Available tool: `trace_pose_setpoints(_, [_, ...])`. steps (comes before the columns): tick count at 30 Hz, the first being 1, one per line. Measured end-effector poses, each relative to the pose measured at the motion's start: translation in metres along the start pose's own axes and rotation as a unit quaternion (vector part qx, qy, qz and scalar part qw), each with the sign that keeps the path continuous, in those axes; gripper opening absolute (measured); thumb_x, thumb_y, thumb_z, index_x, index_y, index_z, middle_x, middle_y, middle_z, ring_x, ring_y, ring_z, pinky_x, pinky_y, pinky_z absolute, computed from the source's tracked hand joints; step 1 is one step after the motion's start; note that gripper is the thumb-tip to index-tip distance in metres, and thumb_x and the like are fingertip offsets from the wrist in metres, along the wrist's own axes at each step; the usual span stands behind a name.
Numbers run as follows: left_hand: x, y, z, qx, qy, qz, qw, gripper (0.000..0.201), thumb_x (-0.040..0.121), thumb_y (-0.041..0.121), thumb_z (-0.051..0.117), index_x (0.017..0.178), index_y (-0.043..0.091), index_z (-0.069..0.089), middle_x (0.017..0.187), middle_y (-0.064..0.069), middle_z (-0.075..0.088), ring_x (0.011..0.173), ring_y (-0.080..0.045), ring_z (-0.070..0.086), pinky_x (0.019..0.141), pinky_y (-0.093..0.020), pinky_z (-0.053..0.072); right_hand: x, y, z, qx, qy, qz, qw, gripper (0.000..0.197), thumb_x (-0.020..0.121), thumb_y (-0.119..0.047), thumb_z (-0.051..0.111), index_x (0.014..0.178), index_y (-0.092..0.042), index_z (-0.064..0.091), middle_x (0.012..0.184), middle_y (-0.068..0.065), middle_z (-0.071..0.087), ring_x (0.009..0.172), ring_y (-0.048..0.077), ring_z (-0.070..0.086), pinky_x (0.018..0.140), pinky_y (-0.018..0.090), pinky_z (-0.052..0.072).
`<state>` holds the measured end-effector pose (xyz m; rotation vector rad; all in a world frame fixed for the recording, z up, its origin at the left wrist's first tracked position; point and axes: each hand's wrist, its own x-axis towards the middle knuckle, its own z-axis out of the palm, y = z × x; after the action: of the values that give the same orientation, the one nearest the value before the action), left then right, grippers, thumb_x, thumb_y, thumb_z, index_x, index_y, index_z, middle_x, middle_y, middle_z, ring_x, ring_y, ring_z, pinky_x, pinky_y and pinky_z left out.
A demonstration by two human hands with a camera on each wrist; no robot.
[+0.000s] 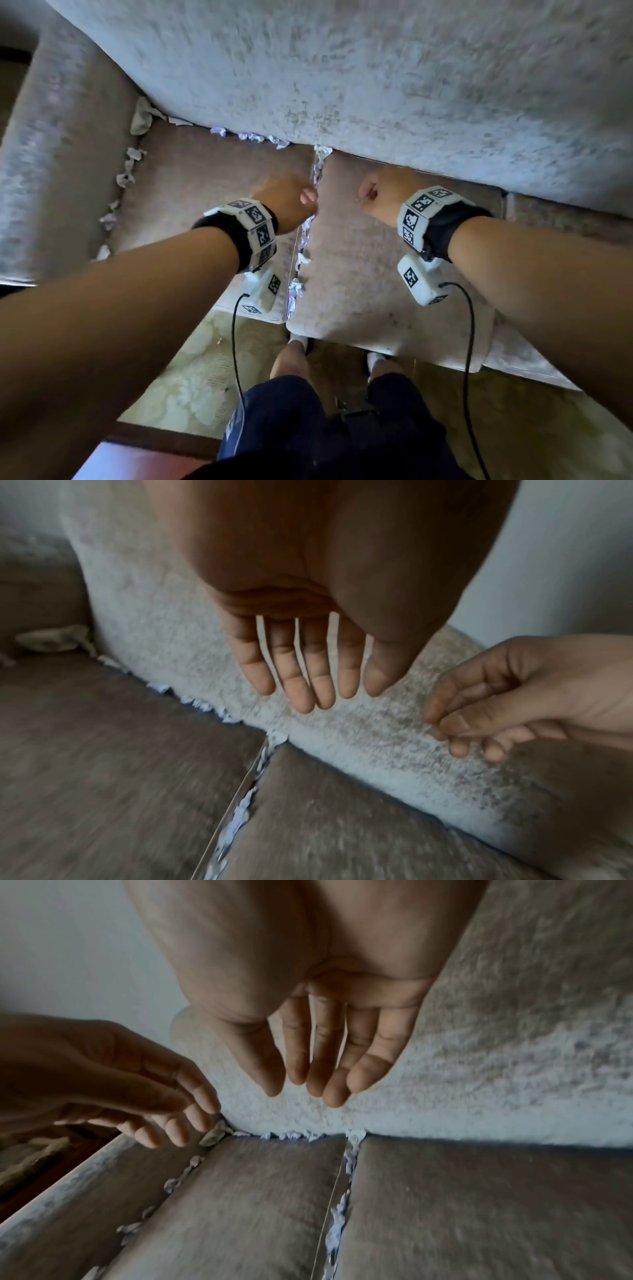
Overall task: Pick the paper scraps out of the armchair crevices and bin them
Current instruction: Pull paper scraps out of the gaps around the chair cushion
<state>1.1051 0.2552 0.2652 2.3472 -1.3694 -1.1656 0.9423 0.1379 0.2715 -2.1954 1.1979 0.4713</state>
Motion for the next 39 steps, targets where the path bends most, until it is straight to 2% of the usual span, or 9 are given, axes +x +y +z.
trace_pose_setpoints(7, [0.020, -0.091, 0.109, -0.028, -0.030, -0.139, 0.989, 0.016, 0.088, 0.032, 0.058, 0.100, 0.034, 0.069, 0.103, 0.008, 0.071, 0.095, -0.019, 0.067, 0.086, -0.034, 0.055, 0.061, 0.013, 0.116, 0.056, -0.058, 0.009, 0.997, 0.015, 0.074, -0.021, 0.071, 0.069, -0.027, 0.059, 0.087, -0.006, 0.068, 0.079, 0.014, 0.065, 0.074, 0.023, 0.051])
trace_pose_setpoints(13, [0.033, -0.155, 0.205, -0.045, -0.036, -0.250, 0.966, 0.017, 0.087, 0.028, 0.055, 0.095, 0.032, 0.069, 0.098, 0.001, 0.072, 0.086, -0.023, 0.068, 0.077, -0.031, 0.056, 0.096, 0.034, 0.215, 0.067, -0.114, -0.019, 0.991, 0.010, 0.076, -0.019, 0.071, 0.085, -0.023, 0.071, 0.089, -0.005, 0.071, 0.087, 0.014, 0.065, 0.085, 0.027, 0.053])
trace_pose_setpoints(17, [0.041, -0.182, 0.249, -0.059, -0.013, -0.303, 0.951, 0.022, 0.087, 0.023, 0.058, 0.101, 0.034, 0.070, 0.089, -0.001, 0.067, 0.077, -0.022, 0.062, 0.073, -0.028, 0.052, 0.106, 0.044, 0.263, 0.065, -0.145, -0.043, 0.986, 0.010, 0.079, -0.015, 0.066, 0.087, -0.017, 0.071, 0.081, -0.006, 0.067, 0.083, 0.015, 0.065, 0.078, 0.025, 0.051])
trace_pose_setpoints(20, [0.045, -0.196, 0.278, -0.065, -0.002, -0.304, 0.950, 0.025, 0.084, 0.033, 0.068, 0.109, 0.032, 0.069, 0.096, 0.000, 0.071, 0.091, -0.022, 0.067, 0.083, -0.032, 0.054, 0.112, 0.051, 0.291, 0.062, -0.156, -0.046, 0.985, 0.009, 0.080, -0.019, 0.066, 0.087, -0.022, 0.070, 0.082, -0.008, 0.068, 0.082, 0.013, 0.065, 0.074, 0.024, 0.050])
trace_pose_setpoints(24, [0.048, -0.204, 0.308, -0.087, 0.017, -0.269, 0.959, 0.036, 0.081, 0.035, 0.076, 0.115, 0.029, 0.067, 0.100, 0.005, 0.071, 0.088, -0.017, 0.061, 0.071, -0.022, 0.042, 0.117, 0.053, 0.317, 0.046, -0.161, -0.051, 0.985, 0.012, 0.081, -0.021, 0.065, 0.091, -0.022, 0.071, 0.091, -0.004, 0.071, 0.087, 0.014, 0.066, 0.074, 0.020, 0.047])
trace_pose_setpoints(28, [0.055, -0.204, 0.322, -0.076, 0.057, -0.263, 0.960, 0.025, 0.083, 0.040, 0.067, 0.105, 0.028, 0.069, 0.090, 0.000, 0.072, 0.074, -0.020, 0.059, 0.060, -0.025, 0.045, 0.118, 0.056, 0.326, 0.028, -0.162, -0.063, 0.984, 0.011, 0.079, -0.027, 0.068, 0.090, -0.026, 0.070, 0.081, -0.010, 0.065, 0.084, 0.013, 0.065, 0.080, 0.027, 0.053])
trace_pose_setpoints(30, [0.058, -0.208, 0.324, -0.090, 0.068, -0.271, 0.956, 0.025, 0.085, 0.049, 0.062, 0.098, 0.030, 0.069, 0.082, 0.000, 0.070, 0.075, -0.025, 0.063, 0.062, -0.029, 0.053, 0.118, 0.058, 0.328, 0.015, -0.167, -0.060, 0.984, 0.012, 0.081, -0.026, 0.067, 0.092, -0.025, 0.070, 0.080, -0.011, 0.063, 0.082, 0.013, 0.063, 0.076, 0.024, 0.050])
trace_pose_setpoints(33, [0.057, -0.208, 0.317, -0.152, 0.098, -0.260, 0.949, 0.020, 0.088, 0.047, 0.061, 0.093, 0.030, 0.070, 0.074, 0.006, 0.066, 0.077, -0.021, 0.063, 0.064, -0.028, 0.049, 0.118, 0.059, 0.332, 0.004, -0.159, -0.053, 0.986, 0.008, 0.083, -0.025, 0.064, 0.088, -0.021, 0.068, 0.083, -0.005, 0.068, 0.080, 0.016, 0.064, 0.070, 0.024, 0.048])
trace_pose_setpoints(39, [0.065, -0.222, 0.286, -0.199, 0.182, -0.261, 0.927, 0.025, 0.094, 0.041, 0.050, 0.096, 0.024, 0.068, 0.092, -0.002, 0.068, 0.087, -0.025, 0.064, 0.070, -0.027, 0.047, 0.116, 0.048, 0.335, 0.025, -0.169, -0.034, 0.985, 0.007, 0.079, -0.021, 0.065, 0.084, -0.017, 0.068, 0.079, -0.004, 0.064, 0.083, 0.018, 0.064, 0.074, 0.028, 0.051])
